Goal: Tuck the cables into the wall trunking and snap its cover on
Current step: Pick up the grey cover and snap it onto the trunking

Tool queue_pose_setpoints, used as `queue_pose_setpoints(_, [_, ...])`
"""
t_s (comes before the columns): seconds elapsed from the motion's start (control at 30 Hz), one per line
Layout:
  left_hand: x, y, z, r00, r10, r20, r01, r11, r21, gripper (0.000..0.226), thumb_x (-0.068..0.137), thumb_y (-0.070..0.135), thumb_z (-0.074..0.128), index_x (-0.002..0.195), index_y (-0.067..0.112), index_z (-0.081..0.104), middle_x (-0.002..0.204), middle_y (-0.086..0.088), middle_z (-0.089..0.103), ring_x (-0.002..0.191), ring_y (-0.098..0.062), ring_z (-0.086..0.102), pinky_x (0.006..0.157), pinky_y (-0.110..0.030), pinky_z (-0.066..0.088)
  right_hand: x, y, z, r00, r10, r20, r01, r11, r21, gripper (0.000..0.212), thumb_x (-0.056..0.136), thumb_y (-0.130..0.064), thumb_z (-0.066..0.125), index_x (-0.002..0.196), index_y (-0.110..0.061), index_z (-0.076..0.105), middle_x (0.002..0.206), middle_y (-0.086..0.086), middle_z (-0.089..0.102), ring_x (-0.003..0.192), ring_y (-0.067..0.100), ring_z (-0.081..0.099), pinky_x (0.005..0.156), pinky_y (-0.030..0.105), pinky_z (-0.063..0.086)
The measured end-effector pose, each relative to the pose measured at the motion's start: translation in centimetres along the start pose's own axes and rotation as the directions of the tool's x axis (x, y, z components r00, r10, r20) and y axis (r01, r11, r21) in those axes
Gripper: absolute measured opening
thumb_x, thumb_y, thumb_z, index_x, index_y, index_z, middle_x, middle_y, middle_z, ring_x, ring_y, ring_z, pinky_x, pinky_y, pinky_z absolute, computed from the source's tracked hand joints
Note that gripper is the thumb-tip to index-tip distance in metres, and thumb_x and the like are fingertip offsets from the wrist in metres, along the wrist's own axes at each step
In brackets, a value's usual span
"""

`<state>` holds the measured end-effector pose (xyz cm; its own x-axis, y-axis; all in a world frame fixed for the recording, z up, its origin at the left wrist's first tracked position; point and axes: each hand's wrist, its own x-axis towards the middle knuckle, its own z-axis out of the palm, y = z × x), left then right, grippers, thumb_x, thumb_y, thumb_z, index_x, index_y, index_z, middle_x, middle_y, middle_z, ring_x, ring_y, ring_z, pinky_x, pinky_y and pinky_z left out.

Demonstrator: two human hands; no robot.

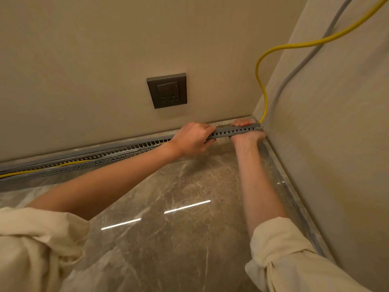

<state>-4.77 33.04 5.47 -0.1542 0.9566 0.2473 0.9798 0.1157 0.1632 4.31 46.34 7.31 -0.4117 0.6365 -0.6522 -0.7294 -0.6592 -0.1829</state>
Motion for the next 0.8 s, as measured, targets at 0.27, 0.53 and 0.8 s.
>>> queue_pose_setpoints(0.27, [-2.3,-3.0,-0.4,0.971,-0.21,0.118,0.227,0.961,-0.156,0.048,0.085,0.051,0.057,0.123,0.021,0.056,0.11,-0.004,0.07,0.096,-0.024,0.064,0.074,-0.035,0.054,1.9,1.5,-1.0,0.995,-0.103,-0.005,0.102,0.99,-0.1,0.055,0.087,-0.065,0.032,0.091,-0.013,0.051,0.066,0.005,0.052,0.052,0.018,0.049,0.053,0.022,0.046])
queue_pose_setpoints(0.53, [-9.0,-8.2,-1.2,0.898,-0.354,0.261,0.382,0.922,-0.063,0.046,0.083,0.045,0.063,0.118,0.016,0.056,0.107,-0.009,0.07,0.093,-0.029,0.064,0.076,-0.041,0.054,1.0,5.7,-3.0,0.971,-0.239,-0.025,0.135,0.628,-0.766,0.016,0.08,-0.013,0.068,0.085,-0.008,0.053,0.09,0.007,0.061,0.082,0.02,0.057,0.083,0.033,0.046])
queue_pose_setpoints(0.8, [-14.1,-11.4,-2.7,0.846,-0.446,0.292,0.474,0.88,-0.029,0.041,0.078,0.043,0.069,0.108,0.016,0.06,0.098,-0.011,0.07,0.087,-0.031,0.064,0.07,-0.035,0.049,1.4,7.2,-4.3,0.995,-0.093,-0.02,0.045,0.652,-0.757,0.047,0.087,0.001,0.059,0.128,-0.002,0.037,0.128,0.019,0.053,0.112,0.029,0.055,0.1,0.048,0.045])
